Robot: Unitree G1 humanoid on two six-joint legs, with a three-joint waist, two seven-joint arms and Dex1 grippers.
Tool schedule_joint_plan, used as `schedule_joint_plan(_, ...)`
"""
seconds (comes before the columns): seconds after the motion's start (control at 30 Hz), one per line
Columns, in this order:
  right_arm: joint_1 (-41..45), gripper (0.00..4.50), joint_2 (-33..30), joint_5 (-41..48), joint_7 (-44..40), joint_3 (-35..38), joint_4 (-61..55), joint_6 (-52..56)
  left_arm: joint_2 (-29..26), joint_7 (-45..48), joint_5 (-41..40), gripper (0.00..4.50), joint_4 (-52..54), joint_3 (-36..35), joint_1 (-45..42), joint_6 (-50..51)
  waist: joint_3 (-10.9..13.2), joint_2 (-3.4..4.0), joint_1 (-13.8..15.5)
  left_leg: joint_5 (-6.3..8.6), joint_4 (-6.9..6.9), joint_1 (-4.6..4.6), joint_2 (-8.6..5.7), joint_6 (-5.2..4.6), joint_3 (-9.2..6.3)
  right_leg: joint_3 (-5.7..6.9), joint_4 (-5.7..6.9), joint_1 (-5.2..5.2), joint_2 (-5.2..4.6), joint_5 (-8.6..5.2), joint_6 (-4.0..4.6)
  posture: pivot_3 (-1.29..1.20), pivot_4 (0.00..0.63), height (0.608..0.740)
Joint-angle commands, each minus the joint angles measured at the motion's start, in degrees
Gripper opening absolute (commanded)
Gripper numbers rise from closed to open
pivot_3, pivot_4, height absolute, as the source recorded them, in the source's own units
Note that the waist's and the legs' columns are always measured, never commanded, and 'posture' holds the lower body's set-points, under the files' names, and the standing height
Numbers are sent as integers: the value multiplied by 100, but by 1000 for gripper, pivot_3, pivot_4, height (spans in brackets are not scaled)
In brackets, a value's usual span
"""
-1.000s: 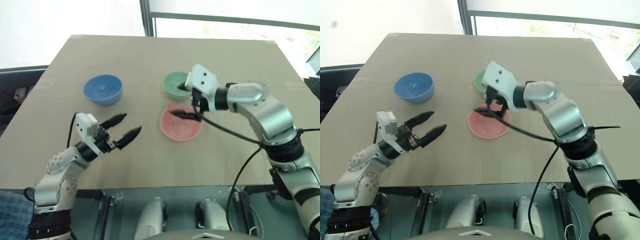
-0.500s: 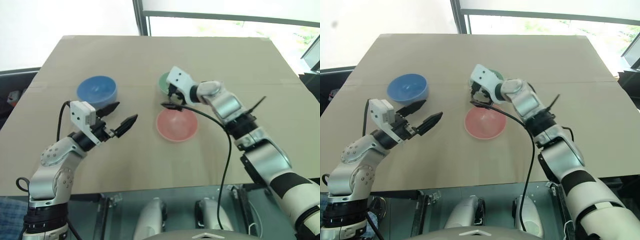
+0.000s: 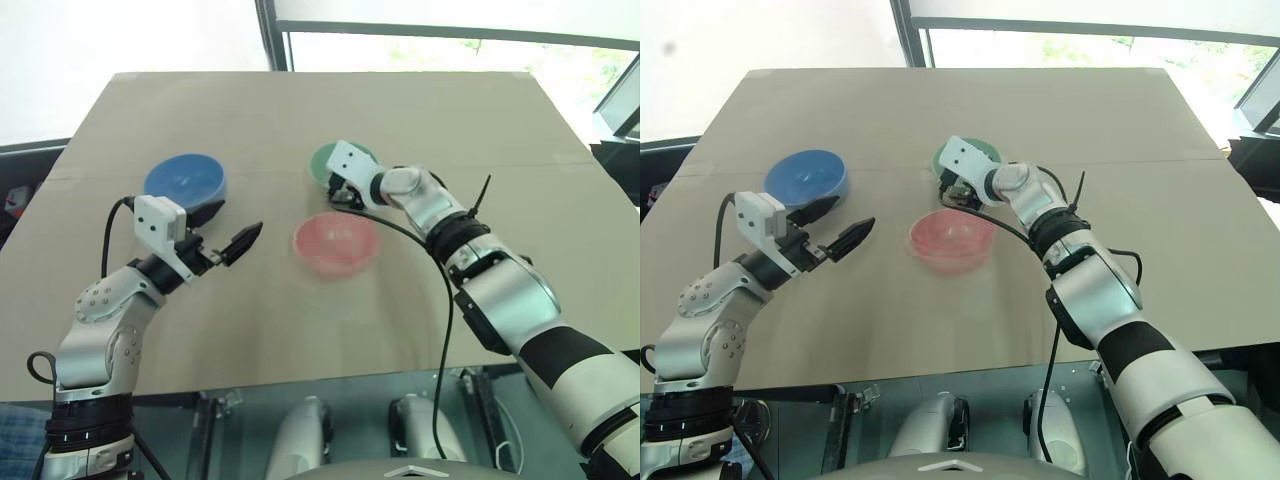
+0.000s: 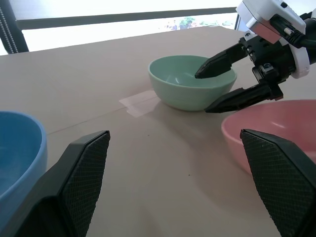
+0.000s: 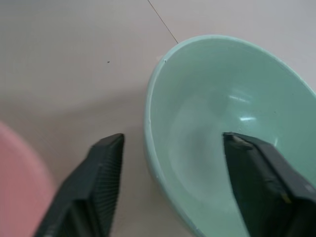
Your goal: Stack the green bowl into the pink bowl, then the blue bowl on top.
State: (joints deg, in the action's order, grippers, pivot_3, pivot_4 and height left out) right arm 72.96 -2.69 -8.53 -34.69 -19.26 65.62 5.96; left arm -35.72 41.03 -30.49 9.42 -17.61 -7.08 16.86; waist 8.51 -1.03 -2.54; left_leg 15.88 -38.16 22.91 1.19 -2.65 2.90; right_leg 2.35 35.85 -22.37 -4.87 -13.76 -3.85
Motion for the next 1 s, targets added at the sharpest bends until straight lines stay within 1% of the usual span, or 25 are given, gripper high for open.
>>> schedule_joint_plan(0.03,222,1608,19,-48,5,156,-46,-181,-72,46,-14,4500,112,-143,-46,-86,0,0,0,0,0,0,0,0,0,0,1,0,0,0,0,0,150,740)
schedule_joint_plan(0.07,219,1230,13,-52,-1,172,-45,-189,-73,50,-12,4500,109,-139,-47,-87,0,0,0,0,0,0,2,0,0,0,1,0,0,0,0,0,150,740)
schedule_joint_plan(0.13,213,339,10,-59,3,195,-42,-205,-68,67,-23,4500,114,-125,-50,-78,0,0,9,0,0,0,4,0,-1,0,1,0,-1,0,0,0,150,740)
schedule_joint_plan(0.17,207,85,10,-67,0,201,-48,-212,-68,83,-28,4500,122,-110,-48,-72,0,0,10,0,0,0,4,0,-2,0,1,0,-2,0,0,0,150,740)
schedule_joint_plan(0.4,143,85,-23,-138,-137,209,-343,-239,-59,253,-54,4500,102,-86,-71,-135,0,0,5,0,3,1,4,0,-1,-1,1,-2,-3,0,0,0,150,740)
schedule_joint_plan(0.53,-83,85,-212,-102,-512,200,-1341,-28,-38,461,-95,4500,197,-27,30,-192,0,0,7,0,2,4,5,0,0,-1,1,-5,-3,0,0,0,150,740)
schedule_joint_plan(0.6,-438,85,-368,18,-806,227,-2390,395,12,632,-232,4500,323,-11,100,-203,-1,-1,10,0,3,6,6,0,-1,-1,3,-9,-4,0,0,0,150,740)
schedule_joint_plan(0.7,-1218,85,-675,448,-1292,355,-4508,1388,24,984,-494,4500,513,-3,219,-209,-2,-3,38,1,3,15,8,-1,-9,7,3,-12,-8,0,0,0,150,740)
schedule_joint_plan(0.8,-1852,85,-1094,827,-1643,441,-6336,2351,-70,1214,-492,4500,486,19,277,-221,-2,-2,61,1,-6,37,5,-2,-13,12,2,-26,-13,1,-1,0,150,740)
schedule_joint_plan(0.9,-2293,85,-1492,1181,-1966,378,-7599,2900,-169,1443,-370,4500,372,81,244,-310,-2,-3,68,1,-22,53,6,-2,-23,23,4,-32,-11,1,-1,0,150,740)
schedule_joint_plan(1.0,-2531,85,-1998,1371,-2191,245,-8490,3380,-236,1602,-304,4500,181,149,82,-356,-4,-6,73,0,-25,38,6,-3,-16,18,3,-24,-9,1,-1,0,150,740)
